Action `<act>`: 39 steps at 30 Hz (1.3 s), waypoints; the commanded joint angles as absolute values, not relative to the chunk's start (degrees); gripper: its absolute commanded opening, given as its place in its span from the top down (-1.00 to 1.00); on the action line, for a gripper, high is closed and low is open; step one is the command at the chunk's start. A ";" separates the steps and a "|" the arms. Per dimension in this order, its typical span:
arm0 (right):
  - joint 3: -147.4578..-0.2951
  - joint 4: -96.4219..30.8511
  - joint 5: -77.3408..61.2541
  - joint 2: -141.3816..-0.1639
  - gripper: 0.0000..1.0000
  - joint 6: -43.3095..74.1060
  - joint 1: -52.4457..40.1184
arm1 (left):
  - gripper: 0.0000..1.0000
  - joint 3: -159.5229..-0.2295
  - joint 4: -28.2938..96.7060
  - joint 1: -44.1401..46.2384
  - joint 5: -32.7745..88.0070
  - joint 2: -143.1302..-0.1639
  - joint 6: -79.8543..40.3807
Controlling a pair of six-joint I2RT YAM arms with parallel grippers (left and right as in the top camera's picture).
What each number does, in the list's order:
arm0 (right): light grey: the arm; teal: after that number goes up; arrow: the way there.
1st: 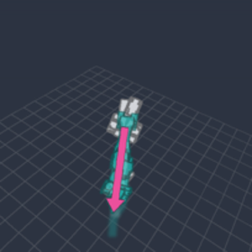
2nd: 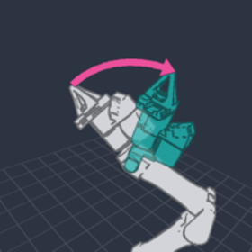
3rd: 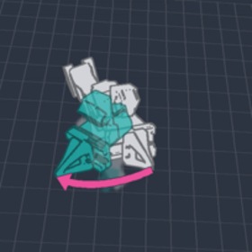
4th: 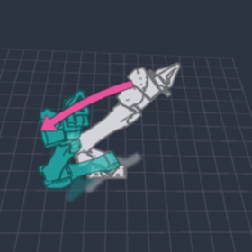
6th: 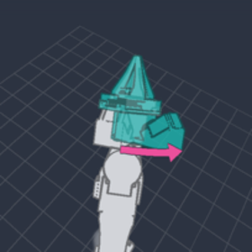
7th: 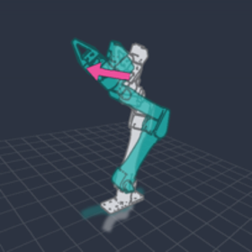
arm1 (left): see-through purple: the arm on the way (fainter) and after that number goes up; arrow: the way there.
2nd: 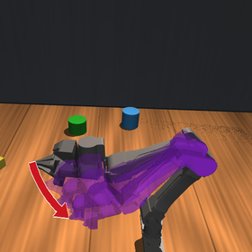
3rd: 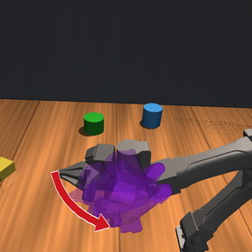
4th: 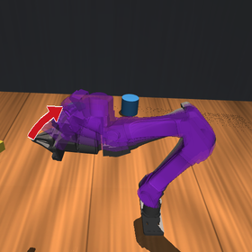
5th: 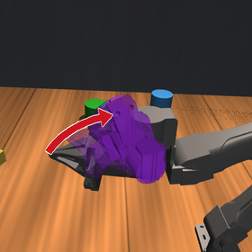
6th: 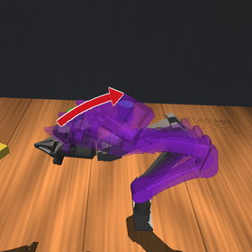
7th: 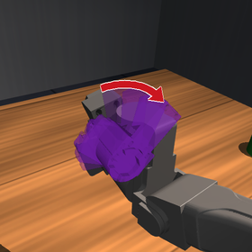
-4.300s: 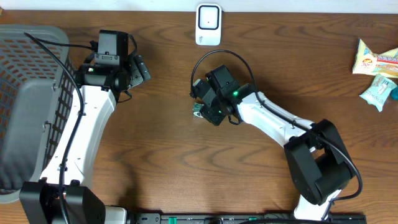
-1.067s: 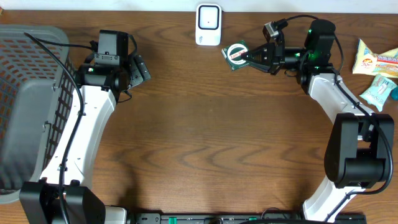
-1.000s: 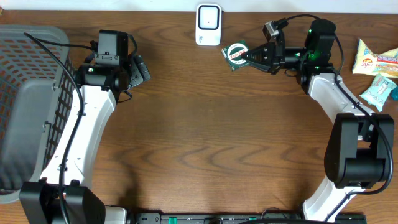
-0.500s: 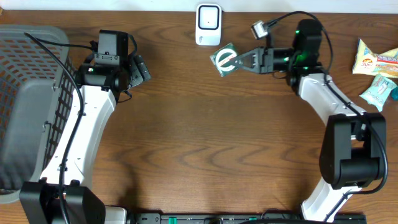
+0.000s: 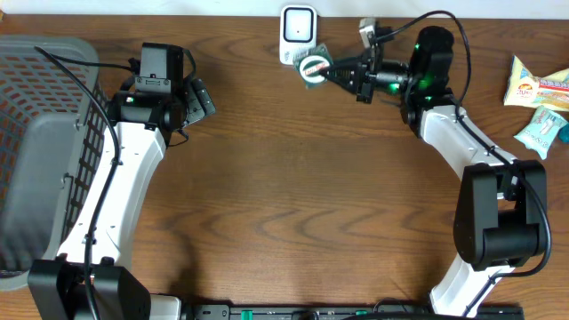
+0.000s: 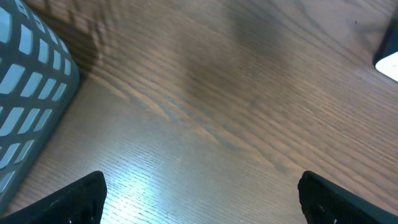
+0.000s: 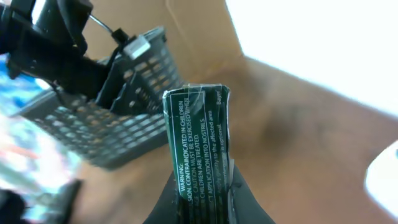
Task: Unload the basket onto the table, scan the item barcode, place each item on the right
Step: 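Hold the tin against the scanner face with the right gripper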
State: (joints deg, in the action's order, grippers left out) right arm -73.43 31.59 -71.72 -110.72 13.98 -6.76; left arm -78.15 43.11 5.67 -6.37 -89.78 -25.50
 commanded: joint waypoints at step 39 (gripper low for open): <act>-74.41 86.78 -70.87 -111.24 0.98 18.41 -7.20 | -0.95 -77.89 43.27 5.43 -7.14 -89.71 -25.61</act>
